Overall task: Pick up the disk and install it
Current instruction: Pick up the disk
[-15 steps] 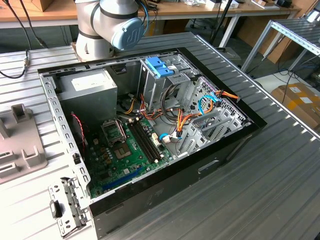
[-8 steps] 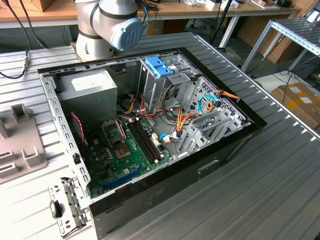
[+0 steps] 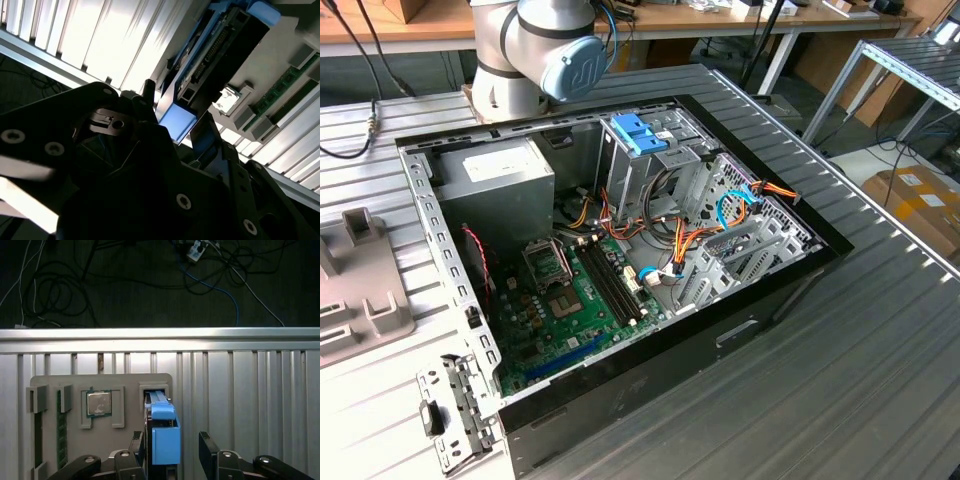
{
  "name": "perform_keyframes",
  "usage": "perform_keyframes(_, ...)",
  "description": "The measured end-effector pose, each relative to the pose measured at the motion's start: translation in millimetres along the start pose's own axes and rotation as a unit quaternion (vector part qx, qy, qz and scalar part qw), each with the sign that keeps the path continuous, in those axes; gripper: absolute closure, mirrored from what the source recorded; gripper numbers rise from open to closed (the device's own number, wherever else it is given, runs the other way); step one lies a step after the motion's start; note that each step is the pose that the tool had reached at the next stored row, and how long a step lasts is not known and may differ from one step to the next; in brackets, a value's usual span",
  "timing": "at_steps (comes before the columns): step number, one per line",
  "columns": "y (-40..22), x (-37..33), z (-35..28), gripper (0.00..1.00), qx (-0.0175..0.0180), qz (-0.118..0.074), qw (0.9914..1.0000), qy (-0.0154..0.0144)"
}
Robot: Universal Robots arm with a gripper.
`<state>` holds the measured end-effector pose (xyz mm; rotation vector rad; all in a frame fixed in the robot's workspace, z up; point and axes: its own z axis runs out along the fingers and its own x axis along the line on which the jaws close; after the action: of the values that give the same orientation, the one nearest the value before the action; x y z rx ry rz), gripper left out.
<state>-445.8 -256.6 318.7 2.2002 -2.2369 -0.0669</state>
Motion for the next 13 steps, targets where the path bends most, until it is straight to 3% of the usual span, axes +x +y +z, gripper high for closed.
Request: perform_keyframes(13,2.0,0.2,5.6,0.44,-0.0001,-0.003,0.99999,-0.0019)
